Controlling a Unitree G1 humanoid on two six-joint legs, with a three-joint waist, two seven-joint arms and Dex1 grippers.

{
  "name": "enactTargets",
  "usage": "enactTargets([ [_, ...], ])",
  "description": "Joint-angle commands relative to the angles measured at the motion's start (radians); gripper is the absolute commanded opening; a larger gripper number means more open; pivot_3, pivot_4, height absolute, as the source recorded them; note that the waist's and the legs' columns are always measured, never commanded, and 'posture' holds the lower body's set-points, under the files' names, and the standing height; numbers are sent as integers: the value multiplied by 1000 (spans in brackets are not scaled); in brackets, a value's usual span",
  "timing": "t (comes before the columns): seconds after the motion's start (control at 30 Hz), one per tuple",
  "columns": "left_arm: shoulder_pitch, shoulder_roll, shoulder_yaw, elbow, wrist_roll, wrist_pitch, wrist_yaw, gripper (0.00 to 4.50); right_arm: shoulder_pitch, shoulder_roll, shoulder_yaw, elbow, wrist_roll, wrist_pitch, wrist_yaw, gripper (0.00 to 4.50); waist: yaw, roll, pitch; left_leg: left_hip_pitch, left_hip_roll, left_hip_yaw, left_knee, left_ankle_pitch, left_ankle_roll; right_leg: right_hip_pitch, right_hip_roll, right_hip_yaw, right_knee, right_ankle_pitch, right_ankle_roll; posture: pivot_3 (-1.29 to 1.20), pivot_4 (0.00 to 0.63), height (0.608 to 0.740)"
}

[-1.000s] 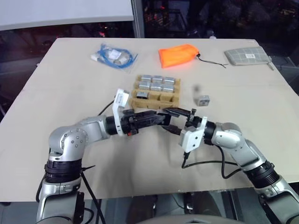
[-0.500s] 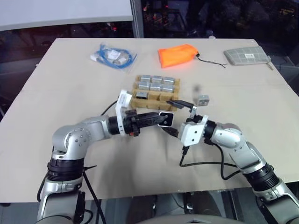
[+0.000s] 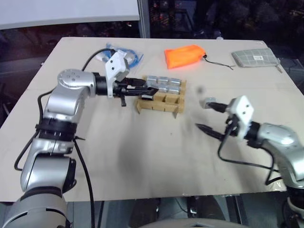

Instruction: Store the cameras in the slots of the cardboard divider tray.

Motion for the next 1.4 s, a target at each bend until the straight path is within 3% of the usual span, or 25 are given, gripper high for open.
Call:
enactTargets([
  [0.03, -149, -40, -57, 242, 123, -207, -77, 792, -1, -87, -134, -86, 154, 129, 19, 4465, 5, 0, 0, -2, -1, 1, 0, 0, 0, -1, 0, -2, 0, 0, 0, 0, 150, 740],
  [0.2, -316, -139, -88, 536, 218, -352, -135, 792, 18, -141, -219, -156, 305, 241, -36, 4465, 2, 0, 0, -13, 0, -2, 2, -1, 1, -6, 0, -7, -3, 0, 1, 0, 150, 740],
  [0.4, -430, -216, -99, 711, 309, -427, -133, 792, 58, -142, -250, -207, 383, 290, -132, 4465, -1, -1, 1, -15, -1, -2, 2, -2, 4, -7, -1, -8, -4, 0, 1, 0, 150, 740],
  [0.83, -514, -256, -178, 798, 526, -457, -159, 792, 88, -158, -245, -218, 431, 259, -217, 4465, -3, -2, 1, -15, -1, -4, 3, -2, 4, -7, -2, -8, -3, 0, 2, 0, 150, 740],
  [1.1, -517, -307, -188, 805, 585, -488, -69, 792, 93, -160, -229, -220, 426, 238, -238, 4465, -3, -2, 1, -14, -1, -6, 3, -3, 5, -7, -1, -8, -2, 0, 2, 0, 150, 740],
  [1.23, -499, -320, -157, 804, 569, -506, -26, 2163, 103, -162, -232, -225, 428, 232, -246, 4500, 0, -2, 1, -14, -1, -7, 5, -3, 5, -7, -2, -8, 0, 0, 2, 0, 150, 740],
  [1.27, -497, -320, -149, 804, 564, -507, -13, 2700, 105, -162, -233, -226, 429, 230, -248, 4500, 0, -2, 1, -14, -1, -7, 5, -3, 5, -7, -2, -8, 0, 0, 2, 0, 150, 740],
  [1.3, -496, -319, -137, 802, 554, -511, -9, 2910, 105, -163, -233, -225, 428, 228, -249, 4500, -1, -2, 1, -14, -1, -7, 5, -3, 5, -7, -2, -8, 0, 0, 2, 0, 150, 740],
  [1.33, -495, -317, -121, 800, 539, -514, -2, 3481, 104, -163, -231, -223, 425, 225, -249, 4500, -1, -2, 1, -14, -1, -7, 5, -3, 5, -7, -2, -7, -1, 0, 2, 0, 150, 740],
  [1.4, -495, -311, -71, 792, 500, -514, 27, 3724, 103, -160, -223, -212, 410, 214, -251, 4500, -2, -2, 1, -14, -1, -7, 5, -3, 5, -7, -2, -7, -1, 0, 2, 0, 150, 740],
])
